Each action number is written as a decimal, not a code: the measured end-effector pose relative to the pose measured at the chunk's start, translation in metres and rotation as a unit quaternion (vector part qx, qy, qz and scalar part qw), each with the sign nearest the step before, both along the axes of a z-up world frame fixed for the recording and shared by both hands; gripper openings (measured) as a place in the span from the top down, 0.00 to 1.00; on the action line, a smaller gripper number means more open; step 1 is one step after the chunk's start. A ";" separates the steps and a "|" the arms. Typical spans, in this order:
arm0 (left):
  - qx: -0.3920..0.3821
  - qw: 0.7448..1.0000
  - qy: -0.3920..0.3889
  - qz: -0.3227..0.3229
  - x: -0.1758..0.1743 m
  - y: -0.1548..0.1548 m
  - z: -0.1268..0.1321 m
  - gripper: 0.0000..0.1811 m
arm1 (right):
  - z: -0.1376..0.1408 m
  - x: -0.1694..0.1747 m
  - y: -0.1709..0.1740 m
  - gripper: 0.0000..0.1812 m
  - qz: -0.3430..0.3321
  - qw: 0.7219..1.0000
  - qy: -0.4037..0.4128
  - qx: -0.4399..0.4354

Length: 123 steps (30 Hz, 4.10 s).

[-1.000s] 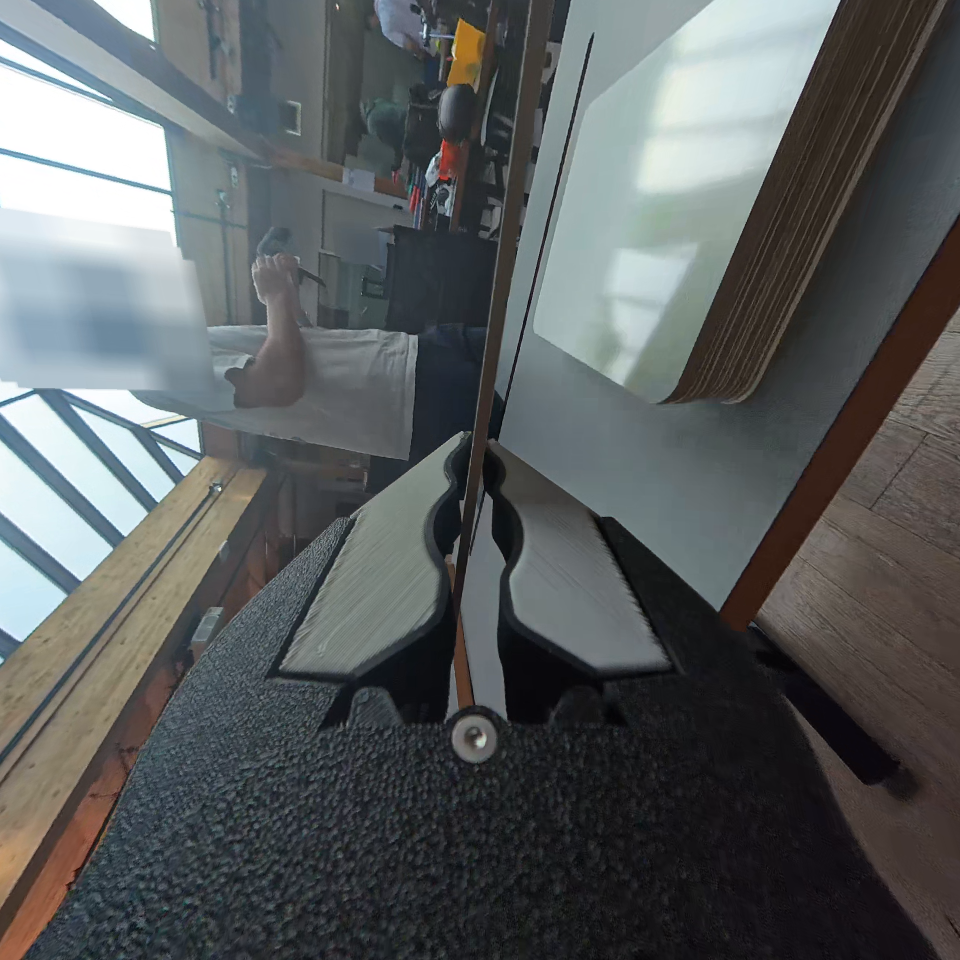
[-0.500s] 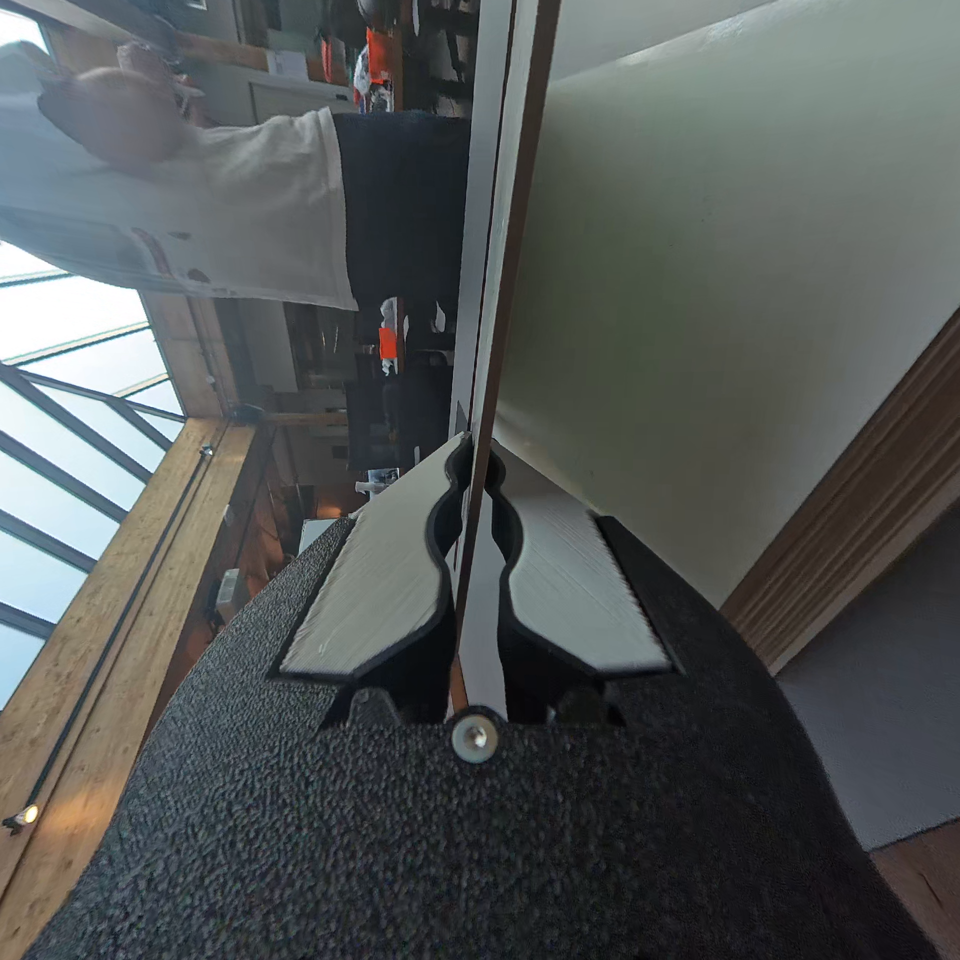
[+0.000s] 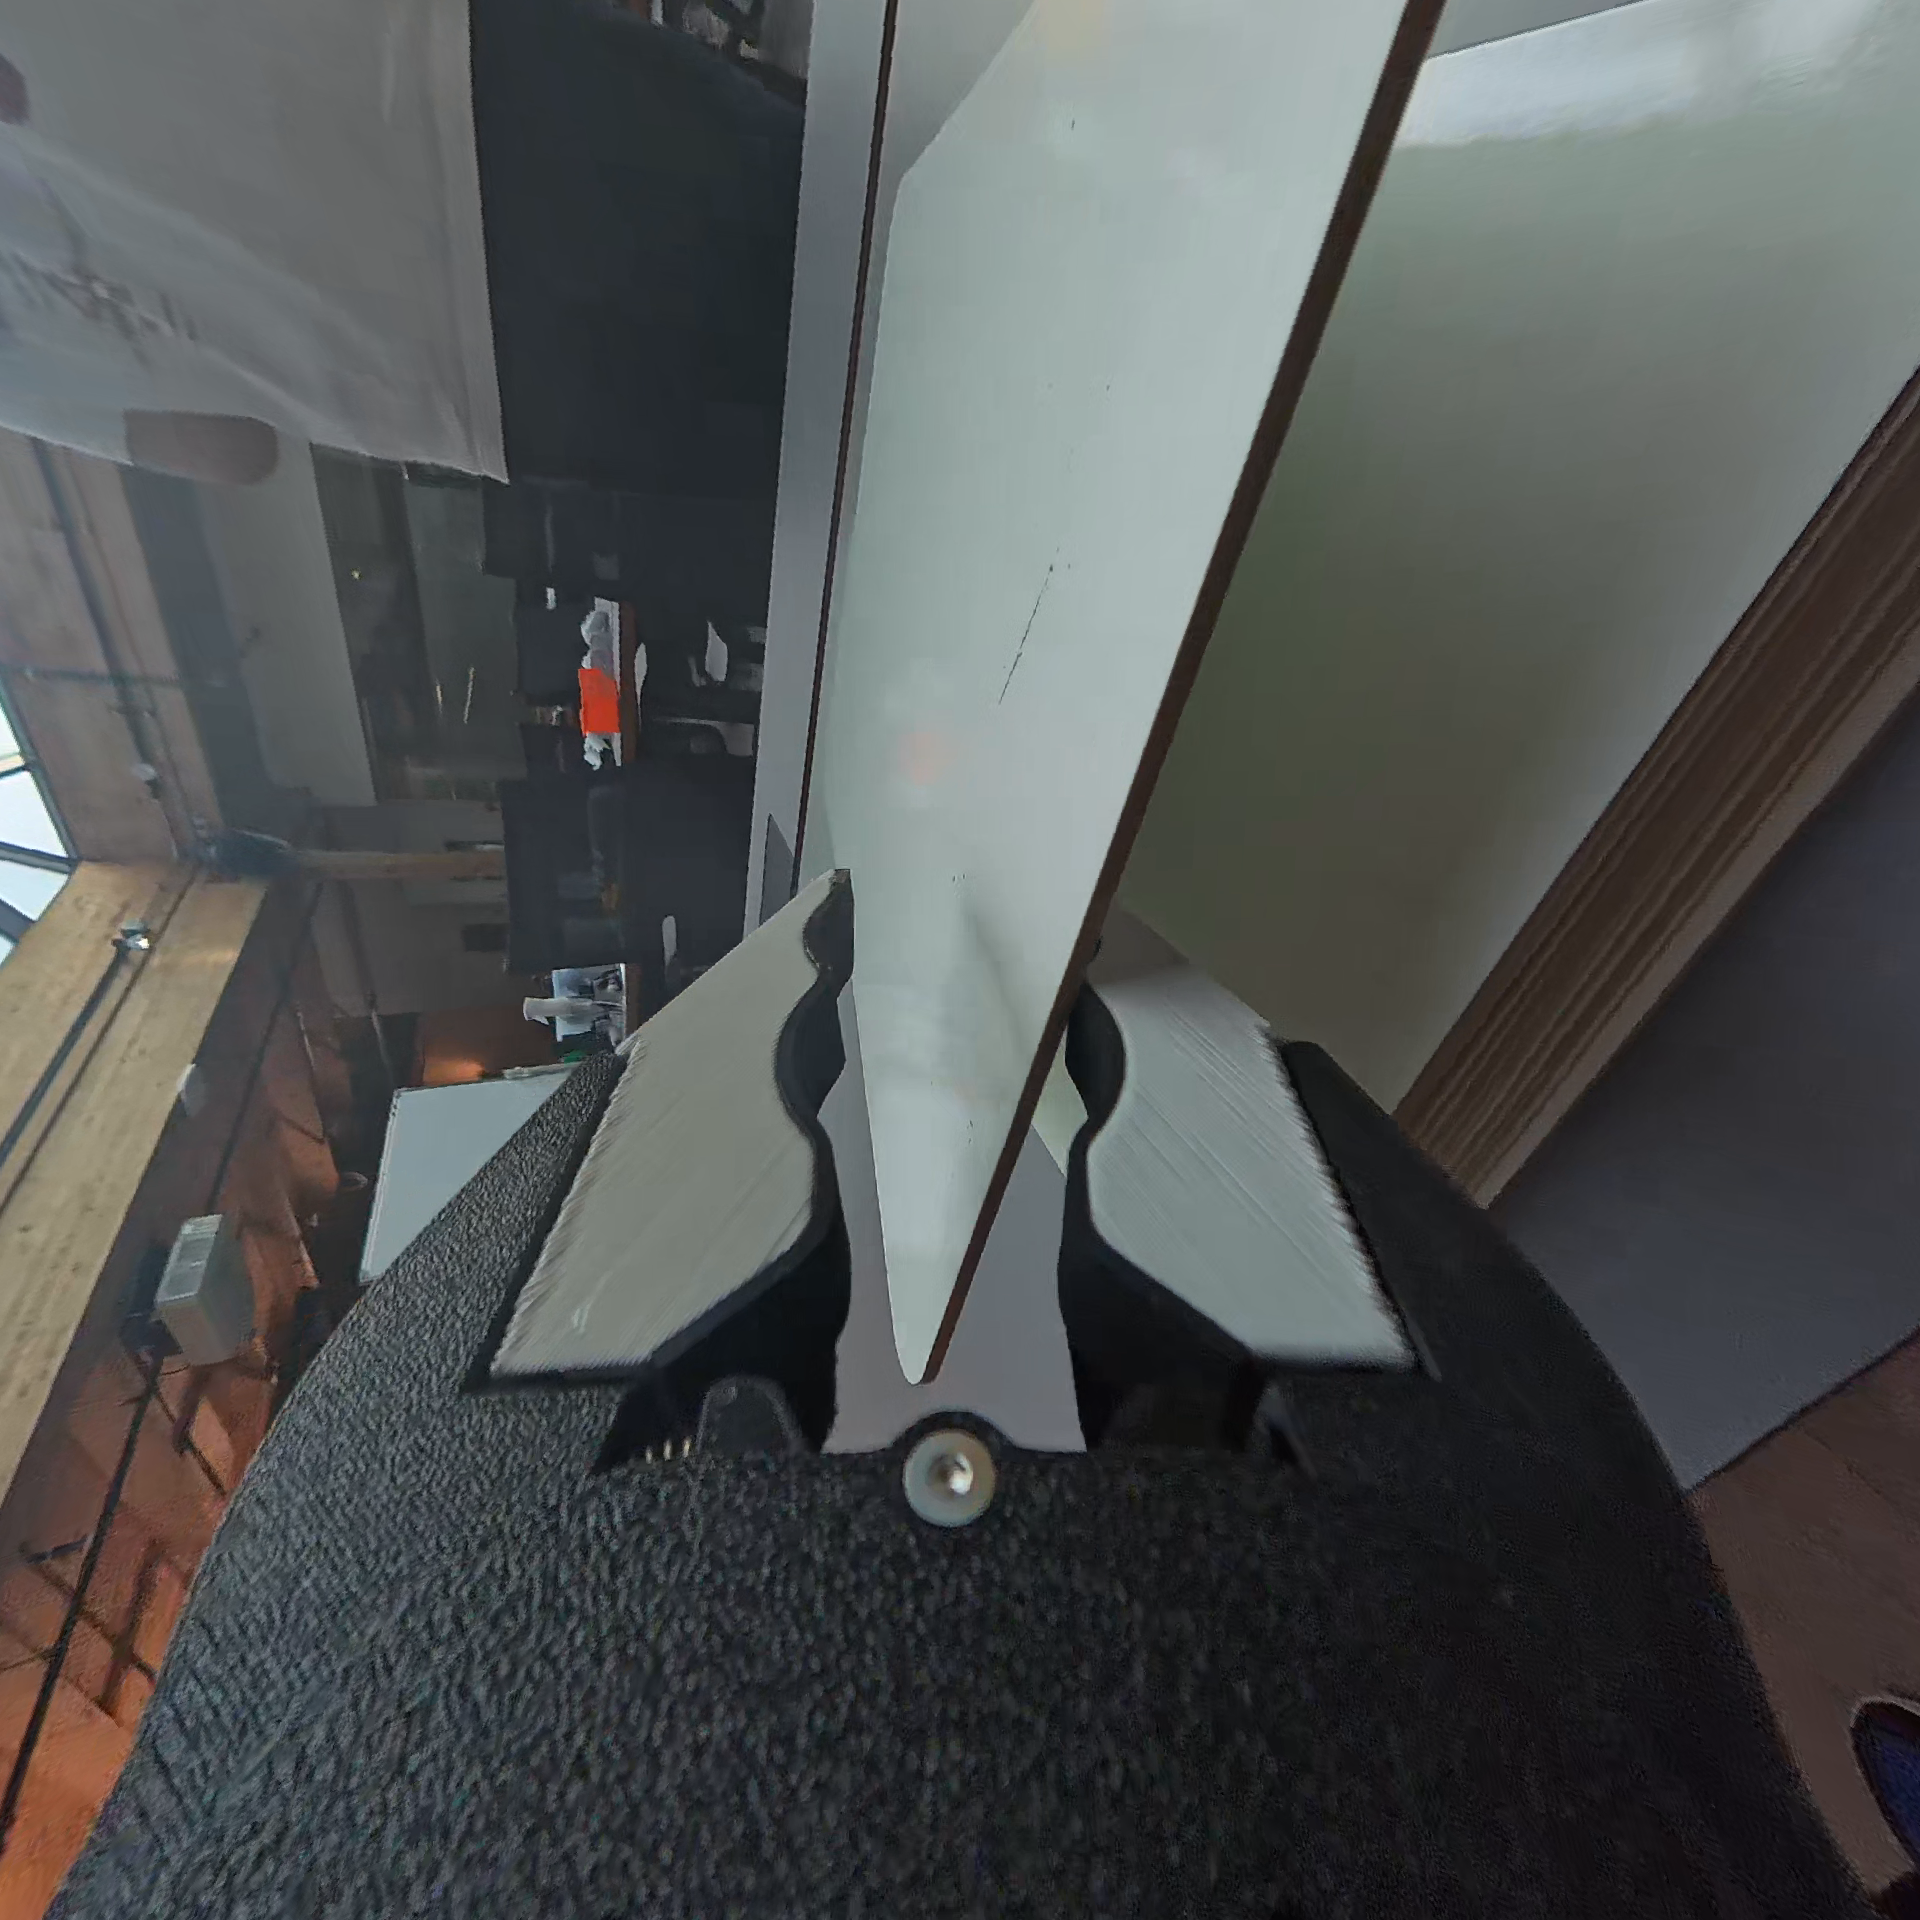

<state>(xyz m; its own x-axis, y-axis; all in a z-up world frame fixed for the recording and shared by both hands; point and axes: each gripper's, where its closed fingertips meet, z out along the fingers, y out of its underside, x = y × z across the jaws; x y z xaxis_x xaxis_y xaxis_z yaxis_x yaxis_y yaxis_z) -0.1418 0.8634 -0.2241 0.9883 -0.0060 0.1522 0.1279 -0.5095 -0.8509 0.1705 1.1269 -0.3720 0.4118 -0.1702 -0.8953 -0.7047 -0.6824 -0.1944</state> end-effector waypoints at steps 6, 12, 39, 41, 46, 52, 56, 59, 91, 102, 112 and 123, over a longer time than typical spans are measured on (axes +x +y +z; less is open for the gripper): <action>0.005 1.000 0.001 0.007 -0.015 -0.003 0.002 0.63 | -0.010 -0.001 -0.015 0.64 0.054 0.991 -0.110 -0.044; 0.009 1.000 -0.001 0.013 -0.024 -0.004 0.001 0.63 | -0.020 0.007 -0.024 0.49 0.123 0.960 -0.239 -0.082; 0.012 0.997 -0.011 0.072 -0.028 -0.021 -0.007 0.64 | -0.079 0.064 -0.063 1.00 0.432 0.732 -0.527 0.011; 0.008 0.997 -0.009 0.074 -0.025 -0.022 -0.008 0.64 | -0.083 0.065 -0.057 1.00 0.456 0.707 -0.541 0.015; 0.007 0.996 -0.007 0.086 -0.020 -0.025 -0.008 0.64 | -0.081 0.065 -0.042 1.00 0.483 0.681 -0.550 0.012; 0.009 0.995 -0.009 0.102 -0.016 -0.033 -0.009 0.64 | -0.080 0.067 -0.049 1.00 0.497 0.683 -0.536 0.004; 0.021 0.992 -0.006 0.122 -0.024 -0.048 -0.005 0.64 | -0.072 0.057 -0.064 0.95 0.490 0.696 -0.523 0.042; 0.036 0.989 -0.005 0.140 -0.039 -0.067 0.001 0.64 | -0.052 0.032 -0.077 0.84 0.467 0.714 -0.512 0.099; 0.017 0.869 -0.027 0.493 -0.434 -0.654 -0.039 0.62 | 0.034 -0.826 -0.503 0.63 0.629 0.604 -0.292 0.393; -0.055 0.888 -0.024 0.456 -0.628 -0.691 -0.049 0.62 | -0.050 -1.102 -0.424 0.42 0.539 0.689 -0.403 0.270; -0.058 0.916 -0.055 0.393 -0.705 -0.663 -0.066 0.62 | -0.084 -1.108 -0.432 0.41 0.537 0.666 -0.467 0.224; -0.035 0.967 -0.067 0.243 -0.699 -0.625 -0.068 0.62 | -0.085 -0.957 -0.540 0.45 0.525 0.676 -0.472 0.209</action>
<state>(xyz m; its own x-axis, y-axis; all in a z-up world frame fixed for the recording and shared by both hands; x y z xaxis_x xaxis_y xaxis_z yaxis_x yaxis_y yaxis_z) -0.8407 0.2383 -0.2925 0.8432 0.4695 0.2620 0.4733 -0.4170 -0.7759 -0.7862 0.5866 -0.4565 0.5308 0.8470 -0.0274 0.6995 -0.4561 -0.5502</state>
